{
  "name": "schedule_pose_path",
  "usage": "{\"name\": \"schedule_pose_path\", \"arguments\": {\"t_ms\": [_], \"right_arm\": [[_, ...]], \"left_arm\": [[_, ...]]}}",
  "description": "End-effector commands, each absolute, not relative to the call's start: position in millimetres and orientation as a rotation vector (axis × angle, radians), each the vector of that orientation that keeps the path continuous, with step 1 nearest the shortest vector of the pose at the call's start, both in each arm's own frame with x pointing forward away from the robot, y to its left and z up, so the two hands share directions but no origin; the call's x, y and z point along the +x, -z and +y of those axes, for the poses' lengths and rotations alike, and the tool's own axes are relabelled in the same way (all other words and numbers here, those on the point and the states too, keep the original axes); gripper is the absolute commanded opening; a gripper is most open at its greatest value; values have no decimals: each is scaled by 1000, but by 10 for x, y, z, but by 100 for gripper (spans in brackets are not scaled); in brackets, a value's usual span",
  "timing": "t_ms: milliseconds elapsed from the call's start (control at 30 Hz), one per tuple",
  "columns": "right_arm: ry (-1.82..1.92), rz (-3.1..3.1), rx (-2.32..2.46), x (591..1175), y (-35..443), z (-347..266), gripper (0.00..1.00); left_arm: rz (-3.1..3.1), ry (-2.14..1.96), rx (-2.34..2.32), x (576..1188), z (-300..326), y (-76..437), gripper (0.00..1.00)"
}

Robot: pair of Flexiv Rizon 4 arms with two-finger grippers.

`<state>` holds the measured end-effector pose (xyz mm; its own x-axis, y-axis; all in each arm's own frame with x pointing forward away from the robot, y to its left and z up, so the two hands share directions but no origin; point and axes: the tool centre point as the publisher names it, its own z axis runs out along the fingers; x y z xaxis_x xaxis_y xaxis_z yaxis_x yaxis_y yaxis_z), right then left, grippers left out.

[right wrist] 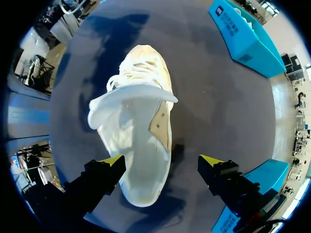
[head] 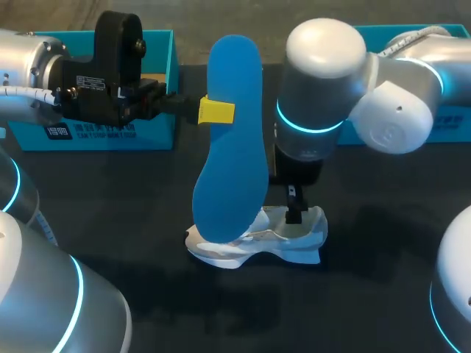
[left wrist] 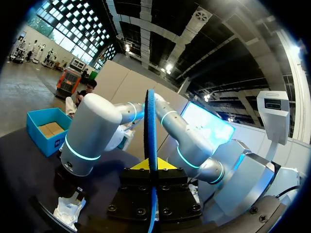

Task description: Take the shoe out of the shoebox, open the shoe tongue, remove and reinsert the insole, then place the shoe into the shoebox

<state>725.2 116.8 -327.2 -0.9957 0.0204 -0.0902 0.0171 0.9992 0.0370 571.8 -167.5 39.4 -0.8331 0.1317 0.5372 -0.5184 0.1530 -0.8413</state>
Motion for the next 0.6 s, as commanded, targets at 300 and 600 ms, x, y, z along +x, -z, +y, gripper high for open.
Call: {"name": "schedule_pose_path", "arguments": {"t_ms": [300, 600], "right_arm": [[-59, 3065, 44, 7338, 3603, 1220, 100], [-78, 3082, 55, 7371, 3754, 1222, 92]], "left_arm": [[-1941, -1729, 367, 5716, -1680, -386, 0], [-1941, -1729, 367, 5716, -1680, -386, 0]]}}
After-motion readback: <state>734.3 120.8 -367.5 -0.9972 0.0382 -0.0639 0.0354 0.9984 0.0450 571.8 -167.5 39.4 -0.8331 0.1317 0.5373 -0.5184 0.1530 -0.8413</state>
